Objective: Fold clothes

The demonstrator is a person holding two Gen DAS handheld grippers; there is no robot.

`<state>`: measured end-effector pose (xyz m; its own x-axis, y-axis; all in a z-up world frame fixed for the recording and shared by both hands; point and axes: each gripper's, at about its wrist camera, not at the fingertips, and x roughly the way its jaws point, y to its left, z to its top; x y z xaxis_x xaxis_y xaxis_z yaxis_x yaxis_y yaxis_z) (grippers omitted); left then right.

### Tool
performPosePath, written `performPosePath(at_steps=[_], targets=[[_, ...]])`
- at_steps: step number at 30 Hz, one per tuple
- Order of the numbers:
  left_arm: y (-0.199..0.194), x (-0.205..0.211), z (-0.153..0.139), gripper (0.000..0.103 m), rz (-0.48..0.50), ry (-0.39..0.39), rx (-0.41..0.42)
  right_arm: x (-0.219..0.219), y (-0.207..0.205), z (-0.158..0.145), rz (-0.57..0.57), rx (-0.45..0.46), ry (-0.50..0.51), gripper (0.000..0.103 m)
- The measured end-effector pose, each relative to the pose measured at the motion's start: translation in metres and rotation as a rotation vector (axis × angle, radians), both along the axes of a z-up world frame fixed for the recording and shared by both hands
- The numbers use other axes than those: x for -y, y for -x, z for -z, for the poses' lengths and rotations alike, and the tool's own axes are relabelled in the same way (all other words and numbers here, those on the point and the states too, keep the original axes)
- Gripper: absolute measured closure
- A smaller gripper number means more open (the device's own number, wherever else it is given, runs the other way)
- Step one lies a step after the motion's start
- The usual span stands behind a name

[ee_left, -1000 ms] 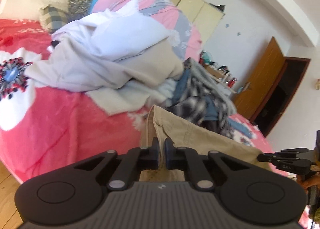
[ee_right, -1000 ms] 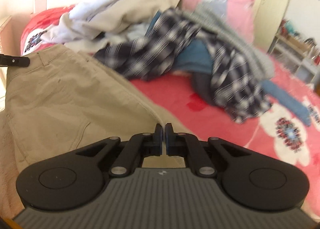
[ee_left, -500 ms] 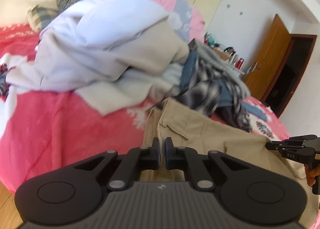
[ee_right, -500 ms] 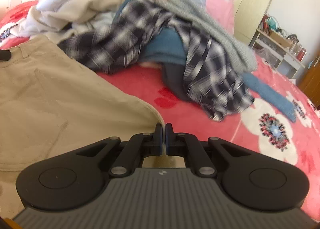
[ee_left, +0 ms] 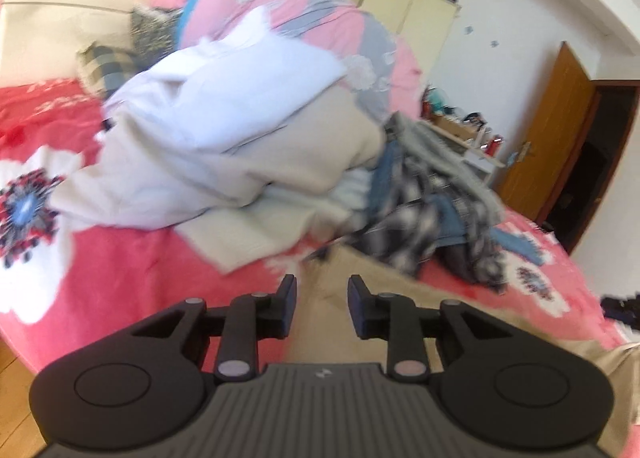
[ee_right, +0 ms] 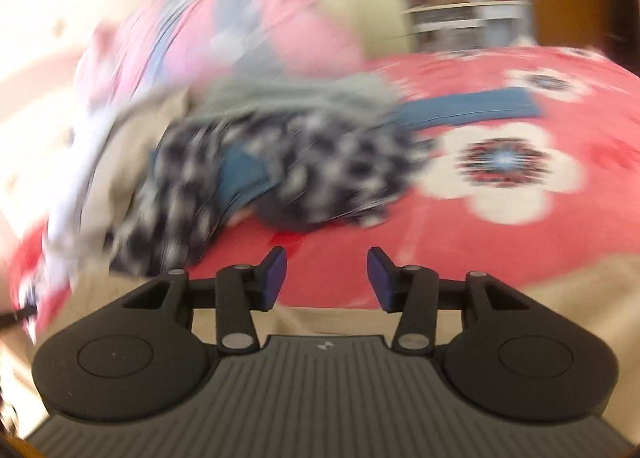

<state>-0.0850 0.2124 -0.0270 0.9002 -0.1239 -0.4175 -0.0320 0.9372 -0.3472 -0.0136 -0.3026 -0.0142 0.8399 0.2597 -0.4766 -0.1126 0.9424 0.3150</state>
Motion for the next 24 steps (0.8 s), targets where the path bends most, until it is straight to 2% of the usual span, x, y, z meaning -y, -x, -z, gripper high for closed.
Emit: performPosePath(at_steps=[1,4,8,9,12,16,19,24], targets=[[-0.004,0.008,-0.003,0.062,0.021,-0.001,0.006,0.01,0.015,-0.003,0.049,-0.003,-0.006,0.049],[-0.021,0.039,-0.003,0.058,0.09,-0.001,-0.011,0.039,0.066,-0.003,0.188,-0.015,-0.016,0.023],[-0.051,0.077,0.014,0.058,0.142,-0.004,-0.093,0.07,0.127,0.011,0.352,-0.046,0.007,0.01],[-0.058,0.085,0.019,0.059,0.136,-0.017,-0.116,0.077,0.141,0.014,0.392,-0.051,0.018,0.002],[-0.071,0.1,0.036,0.059,0.1,-0.058,-0.159,0.098,0.178,0.023,0.499,-0.05,0.052,0.001],[-0.075,0.104,0.051,0.059,0.062,-0.087,-0.165,0.121,0.205,0.029,0.611,-0.066,0.114,0.001],[-0.076,0.105,0.058,0.059,0.049,-0.094,-0.168,0.135,0.216,0.033,0.616,-0.03,0.146,0.001],[-0.075,0.112,0.061,0.059,0.031,-0.133,-0.16,0.147,0.21,0.045,0.625,-0.025,0.235,0.001]])
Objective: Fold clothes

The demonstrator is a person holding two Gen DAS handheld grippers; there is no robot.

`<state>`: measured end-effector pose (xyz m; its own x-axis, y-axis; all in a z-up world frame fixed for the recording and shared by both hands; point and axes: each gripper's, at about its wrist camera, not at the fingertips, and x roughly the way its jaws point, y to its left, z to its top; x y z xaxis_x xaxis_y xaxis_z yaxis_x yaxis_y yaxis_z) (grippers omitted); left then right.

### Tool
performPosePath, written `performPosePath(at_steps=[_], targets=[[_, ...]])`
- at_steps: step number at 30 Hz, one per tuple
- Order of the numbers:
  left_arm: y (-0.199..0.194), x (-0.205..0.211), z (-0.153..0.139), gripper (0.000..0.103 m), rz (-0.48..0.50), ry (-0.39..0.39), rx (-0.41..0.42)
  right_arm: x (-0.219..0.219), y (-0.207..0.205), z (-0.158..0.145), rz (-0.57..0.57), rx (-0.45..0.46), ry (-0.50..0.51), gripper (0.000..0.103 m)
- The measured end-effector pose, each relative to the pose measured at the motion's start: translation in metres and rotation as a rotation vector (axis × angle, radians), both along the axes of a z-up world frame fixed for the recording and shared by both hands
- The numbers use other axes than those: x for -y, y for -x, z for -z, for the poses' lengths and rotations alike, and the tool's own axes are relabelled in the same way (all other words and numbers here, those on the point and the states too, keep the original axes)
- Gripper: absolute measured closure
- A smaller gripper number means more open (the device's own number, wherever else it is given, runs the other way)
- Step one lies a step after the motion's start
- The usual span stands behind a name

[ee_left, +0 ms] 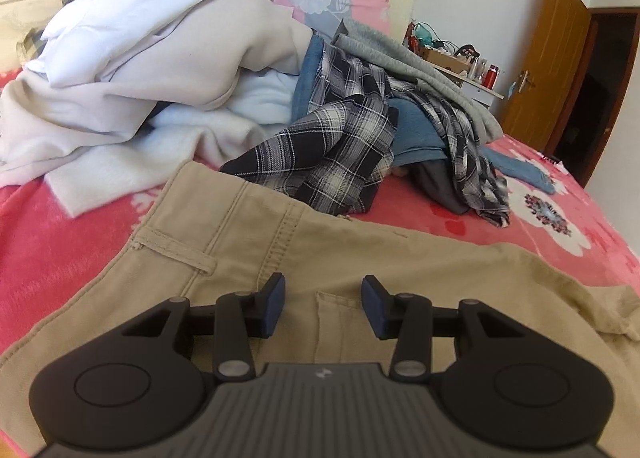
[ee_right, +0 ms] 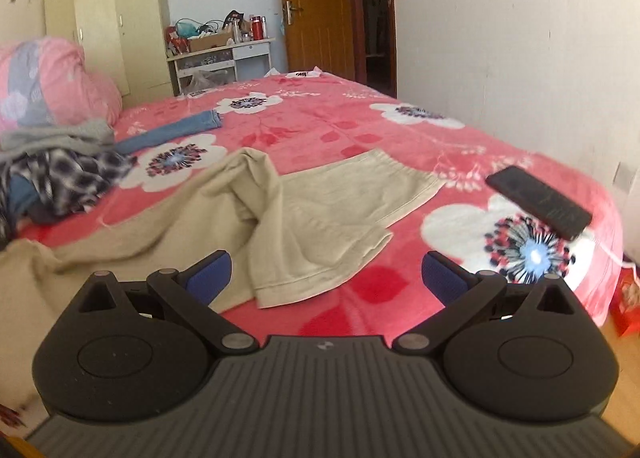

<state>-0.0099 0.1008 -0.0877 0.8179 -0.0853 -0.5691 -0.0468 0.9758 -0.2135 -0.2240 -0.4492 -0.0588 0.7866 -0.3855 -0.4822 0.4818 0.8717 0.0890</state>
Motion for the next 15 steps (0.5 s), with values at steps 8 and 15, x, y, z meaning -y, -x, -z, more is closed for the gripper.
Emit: performPosePath(at_steps=[8,15], targets=[[-0.003,0.005,0.002,0.059,-0.001,-0.035,0.004,0.098,-0.029,0.015,0.054,0.147,-0.225,0.002],[-0.004,0.01,0.005,0.058,-0.004,-0.072,0.02,0.184,-0.107,0.059,0.191,0.062,-0.449,0.049]])
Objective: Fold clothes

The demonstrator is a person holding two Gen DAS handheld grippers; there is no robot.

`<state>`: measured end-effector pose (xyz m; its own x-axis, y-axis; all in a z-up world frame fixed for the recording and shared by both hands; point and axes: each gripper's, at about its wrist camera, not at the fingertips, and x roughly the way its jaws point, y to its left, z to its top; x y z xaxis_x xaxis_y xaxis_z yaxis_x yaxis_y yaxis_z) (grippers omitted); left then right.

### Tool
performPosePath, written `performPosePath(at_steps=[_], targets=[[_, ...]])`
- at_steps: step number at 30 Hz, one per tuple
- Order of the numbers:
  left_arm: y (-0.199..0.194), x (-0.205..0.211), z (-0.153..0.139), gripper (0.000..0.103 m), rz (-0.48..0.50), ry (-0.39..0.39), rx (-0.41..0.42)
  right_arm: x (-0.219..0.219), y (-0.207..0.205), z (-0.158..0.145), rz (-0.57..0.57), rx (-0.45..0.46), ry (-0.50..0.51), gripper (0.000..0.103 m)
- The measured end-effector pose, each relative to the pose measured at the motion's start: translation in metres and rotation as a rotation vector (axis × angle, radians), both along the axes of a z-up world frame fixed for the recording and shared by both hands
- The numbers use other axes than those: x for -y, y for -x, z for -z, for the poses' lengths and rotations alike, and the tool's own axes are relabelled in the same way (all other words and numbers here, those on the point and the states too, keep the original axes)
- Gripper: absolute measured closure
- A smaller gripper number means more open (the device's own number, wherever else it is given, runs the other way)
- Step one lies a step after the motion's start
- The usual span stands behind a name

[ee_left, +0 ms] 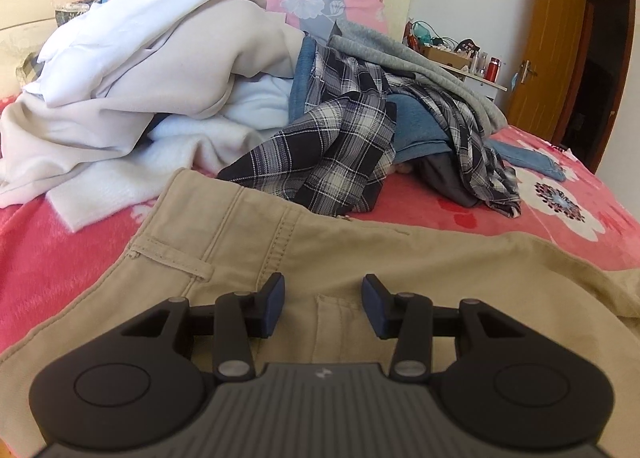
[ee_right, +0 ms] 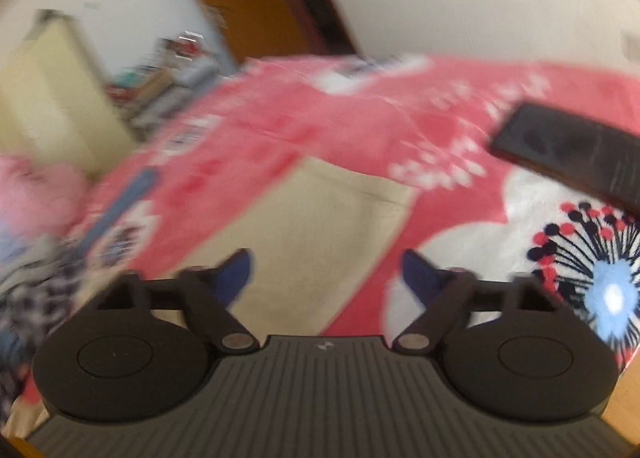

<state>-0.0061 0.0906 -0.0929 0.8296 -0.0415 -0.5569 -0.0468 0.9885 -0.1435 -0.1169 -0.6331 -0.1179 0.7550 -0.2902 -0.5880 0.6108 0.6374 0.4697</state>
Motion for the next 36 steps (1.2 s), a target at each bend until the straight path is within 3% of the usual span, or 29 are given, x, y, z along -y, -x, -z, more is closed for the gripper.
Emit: performPosePath(at_steps=[2,3,4,5,8,12,15,17,20,21,22,25,27,31,34,36], targets=[[0.0,0.0,0.001,0.058,0.0,-0.001,0.003,0.009,-0.011,0.013,0.024,0.0,-0.032,0.06],[0.0,0.0,0.001,0.058,0.0,0.0,0.005,0.007,-0.015,0.014,0.022,-0.002,-0.016,0.075],[0.0,0.0,0.001,0.058,0.0,0.001,0.005,0.005,-0.019,0.013,0.007,-0.004,0.001,0.096],[0.0,-0.001,0.001,0.058,-0.001,0.002,0.005,0.003,-0.021,0.011,-0.016,0.006,0.005,0.1],[0.0,0.0,0.0,0.058,-0.002,0.0,0.002,-0.002,-0.009,-0.011,-0.012,0.075,0.08,0.101],[-0.001,0.001,0.0,0.058,-0.001,-0.006,0.0,-0.001,0.015,-0.027,0.055,0.061,0.185,0.101],[-0.002,0.0,0.0,0.058,0.002,-0.004,0.0,0.014,0.006,0.005,0.059,-0.053,0.151,0.101],[-0.002,0.0,0.001,0.058,0.002,-0.002,0.0,0.018,0.005,0.022,0.06,-0.058,0.142,0.102],[-0.002,0.0,0.0,0.058,0.003,0.0,0.002,0.016,0.013,0.013,0.087,-0.044,0.138,0.094],[-0.001,0.0,0.0,0.058,0.003,0.001,0.003,0.015,0.018,0.007,0.104,-0.043,0.136,0.084],[-0.001,0.0,0.0,0.058,0.003,0.003,0.004,0.015,0.024,0.0,0.128,-0.049,0.145,0.08],[-0.001,0.0,0.001,0.058,0.004,0.005,0.007,0.002,0.052,-0.029,0.136,-0.016,0.214,0.077],[-0.001,0.0,0.001,0.058,0.004,0.006,0.009,-0.021,0.067,-0.048,0.021,0.049,0.248,0.074],[0.0,-0.001,0.002,0.058,0.001,0.01,0.018,-0.104,0.076,-0.064,-0.363,0.073,0.364,0.052],[0.001,-0.001,0.002,0.058,0.002,0.013,0.021,-0.165,0.071,-0.049,-0.586,0.006,0.503,0.049],[0.001,-0.001,0.002,0.058,0.002,0.015,0.022,-0.189,0.06,-0.031,-0.629,-0.088,0.597,0.049]])
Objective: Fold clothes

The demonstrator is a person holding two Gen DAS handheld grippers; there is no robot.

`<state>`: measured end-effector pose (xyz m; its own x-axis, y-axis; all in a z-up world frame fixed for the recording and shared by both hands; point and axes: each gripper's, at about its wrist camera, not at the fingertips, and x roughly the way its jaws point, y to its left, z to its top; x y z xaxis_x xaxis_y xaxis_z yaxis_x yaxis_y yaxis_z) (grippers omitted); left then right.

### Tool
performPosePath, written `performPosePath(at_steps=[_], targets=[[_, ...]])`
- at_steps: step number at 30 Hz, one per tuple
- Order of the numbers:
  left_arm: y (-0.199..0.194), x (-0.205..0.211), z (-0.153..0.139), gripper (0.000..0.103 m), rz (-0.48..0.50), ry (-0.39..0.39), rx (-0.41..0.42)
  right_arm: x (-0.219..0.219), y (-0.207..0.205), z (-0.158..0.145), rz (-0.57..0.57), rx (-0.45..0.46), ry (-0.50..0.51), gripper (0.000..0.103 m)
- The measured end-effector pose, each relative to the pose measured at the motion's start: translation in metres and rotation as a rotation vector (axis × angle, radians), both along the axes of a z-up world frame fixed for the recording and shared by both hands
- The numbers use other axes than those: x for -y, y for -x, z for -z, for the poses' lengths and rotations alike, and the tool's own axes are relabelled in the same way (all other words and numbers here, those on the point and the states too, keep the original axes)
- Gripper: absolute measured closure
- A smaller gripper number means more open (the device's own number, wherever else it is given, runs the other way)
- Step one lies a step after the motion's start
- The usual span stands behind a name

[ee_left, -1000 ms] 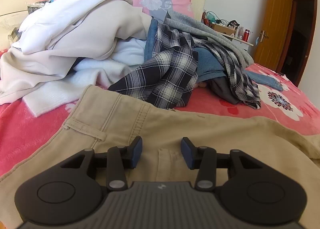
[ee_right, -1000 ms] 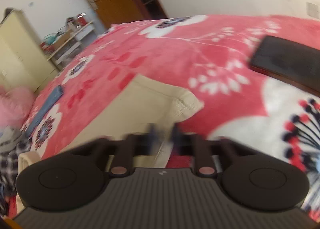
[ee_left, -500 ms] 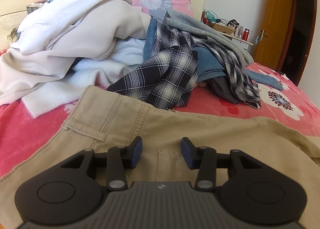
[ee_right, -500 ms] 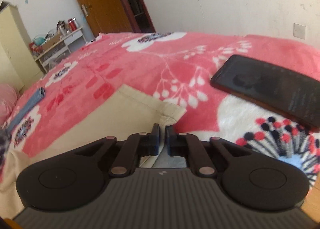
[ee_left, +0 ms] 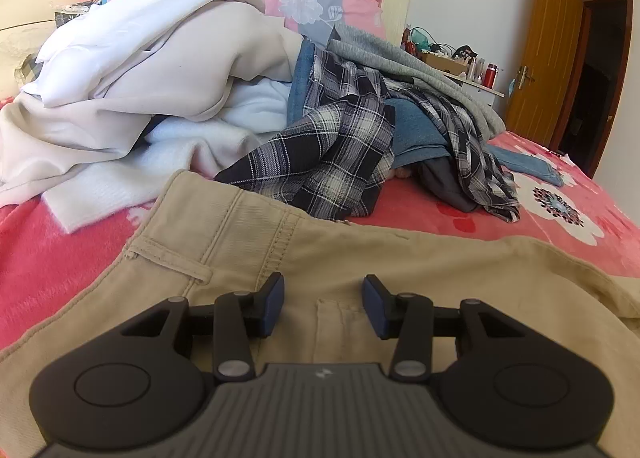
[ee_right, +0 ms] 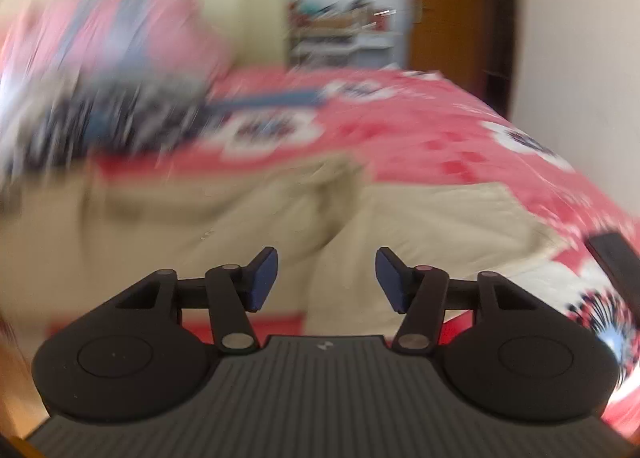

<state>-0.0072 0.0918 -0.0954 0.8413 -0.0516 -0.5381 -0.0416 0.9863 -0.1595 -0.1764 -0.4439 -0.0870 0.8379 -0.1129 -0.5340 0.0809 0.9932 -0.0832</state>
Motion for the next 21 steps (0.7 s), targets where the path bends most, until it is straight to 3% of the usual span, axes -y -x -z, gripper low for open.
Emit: performPosePath(at_steps=[2,4,5,9,15,20,21], targets=[[0.0,-0.001,0.0,0.058,0.002,0.003,0.001,-0.004,-0.013,0.019,0.036,-0.064,0.073,0.054],[0.0,-0.001,0.0,0.058,0.003,0.004,0.002,0.007,-0.017,0.028,0.074,-0.083,0.063,0.083],[0.0,-0.001,0.001,0.058,0.004,0.004,0.003,0.011,-0.017,0.025,0.096,-0.073,0.046,0.09],[0.001,0.0,0.001,0.057,0.007,-0.006,0.009,0.025,-0.003,-0.019,0.135,0.061,0.074,0.093],[0.001,0.001,0.002,0.057,0.008,-0.014,0.015,0.106,-0.024,-0.109,0.175,0.243,-0.066,0.093],[0.001,0.002,0.002,0.057,0.008,-0.023,0.016,0.178,-0.061,-0.155,0.264,0.225,-0.16,0.095],[0.001,0.002,0.002,0.057,0.009,-0.025,0.017,0.192,-0.07,-0.157,0.29,0.204,-0.17,0.101]])
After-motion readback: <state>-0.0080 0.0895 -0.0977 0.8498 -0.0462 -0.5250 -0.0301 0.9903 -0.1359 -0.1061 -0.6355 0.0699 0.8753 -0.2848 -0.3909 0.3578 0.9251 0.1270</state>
